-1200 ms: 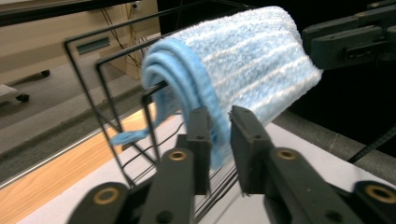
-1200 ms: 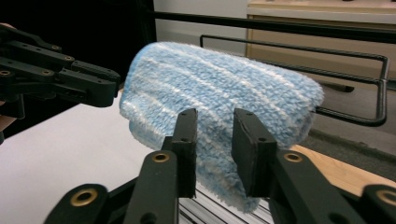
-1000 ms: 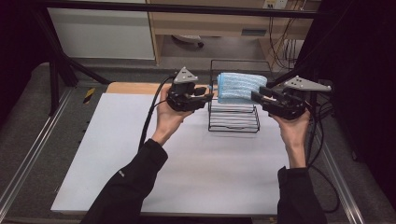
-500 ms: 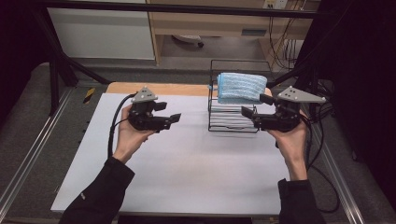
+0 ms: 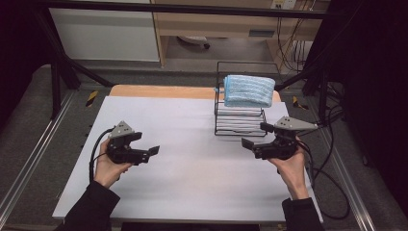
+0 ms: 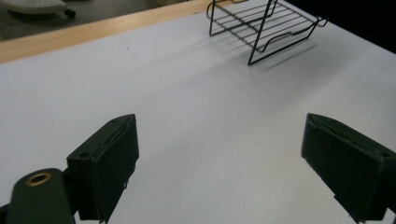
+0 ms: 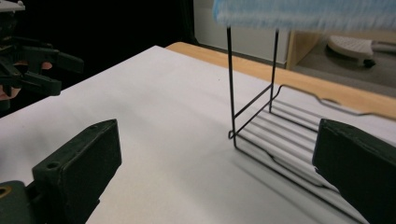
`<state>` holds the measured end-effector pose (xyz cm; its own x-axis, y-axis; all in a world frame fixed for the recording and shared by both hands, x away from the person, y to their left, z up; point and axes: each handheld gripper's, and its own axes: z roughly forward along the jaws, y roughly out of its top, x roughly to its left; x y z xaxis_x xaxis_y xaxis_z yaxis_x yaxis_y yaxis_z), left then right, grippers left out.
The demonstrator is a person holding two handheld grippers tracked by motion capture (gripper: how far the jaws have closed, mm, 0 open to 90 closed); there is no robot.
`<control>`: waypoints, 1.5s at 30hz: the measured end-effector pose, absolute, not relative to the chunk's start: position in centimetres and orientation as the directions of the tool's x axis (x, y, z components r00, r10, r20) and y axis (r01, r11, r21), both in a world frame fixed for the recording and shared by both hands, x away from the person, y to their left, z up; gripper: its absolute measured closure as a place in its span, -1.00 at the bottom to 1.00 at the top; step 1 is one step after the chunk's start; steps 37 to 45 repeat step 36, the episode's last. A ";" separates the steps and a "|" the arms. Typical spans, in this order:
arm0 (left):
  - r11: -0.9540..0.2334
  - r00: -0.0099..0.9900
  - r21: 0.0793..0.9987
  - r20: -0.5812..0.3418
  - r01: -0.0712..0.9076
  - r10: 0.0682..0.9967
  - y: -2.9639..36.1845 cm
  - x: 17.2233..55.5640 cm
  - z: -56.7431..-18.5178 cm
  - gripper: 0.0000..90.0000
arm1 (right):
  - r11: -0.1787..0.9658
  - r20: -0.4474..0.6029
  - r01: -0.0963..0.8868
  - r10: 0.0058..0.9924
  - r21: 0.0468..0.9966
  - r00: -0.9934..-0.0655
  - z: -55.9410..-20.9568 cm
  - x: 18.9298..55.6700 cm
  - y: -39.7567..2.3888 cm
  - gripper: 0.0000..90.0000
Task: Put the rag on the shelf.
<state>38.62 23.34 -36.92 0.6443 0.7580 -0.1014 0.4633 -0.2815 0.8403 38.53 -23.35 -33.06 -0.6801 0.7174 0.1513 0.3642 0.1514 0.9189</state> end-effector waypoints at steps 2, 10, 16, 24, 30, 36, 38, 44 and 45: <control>-0.291 0.636 0.832 -0.094 0.473 0.766 24.0 38.2 -37.9 -0.76 | 0.143 0.173 0.383 0.713 0.913 -0.679 -34.3 38.4 -23.5 -0.97; -0.310 0.621 0.815 -0.076 0.489 0.780 26.1 36.4 -41.5 -0.76 | 0.175 0.214 0.450 0.694 0.876 -0.688 -39.5 37.5 -23.9 -0.98; -0.309 0.614 0.805 -0.085 0.507 0.785 27.2 35.7 -42.8 -0.76 | 0.222 0.210 0.474 0.683 0.852 -0.699 -42.0 36.5 -24.6 -0.99; -0.322 0.610 0.803 -0.064 0.502 0.790 28.0 35.0 -44.3 -0.76 | 0.243 0.222 0.540 0.721 0.806 -0.656 -44.7 35.9 -26.6 -0.99; -0.323 0.617 0.800 -0.075 0.506 0.783 28.1 35.0 -44.6 -0.76 | 0.276 0.201 0.553 0.732 0.786 -0.651 -45.2 36.0 -27.4 -0.99; -0.331 0.619 0.795 -0.071 0.509 0.782 28.1 35.0 -44.7 -0.76 | 0.272 0.205 0.552 0.729 0.788 -0.653 -45.2 36.0 -27.5 -0.99; -0.331 0.619 0.795 -0.071 0.509 0.782 28.1 35.0 -44.7 -0.76 | 0.272 0.205 0.552 0.729 0.788 -0.653 -45.2 36.0 -27.5 -0.99; -0.331 0.619 0.795 -0.071 0.509 0.782 28.1 35.0 -44.7 -0.76 | 0.272 0.205 0.552 0.729 0.788 -0.653 -45.2 36.0 -27.5 -0.99; -0.331 0.619 0.795 -0.071 0.509 0.782 28.1 35.0 -44.7 -0.76 | 0.272 0.205 0.552 0.729 0.788 -0.653 -45.2 36.0 -27.5 -0.99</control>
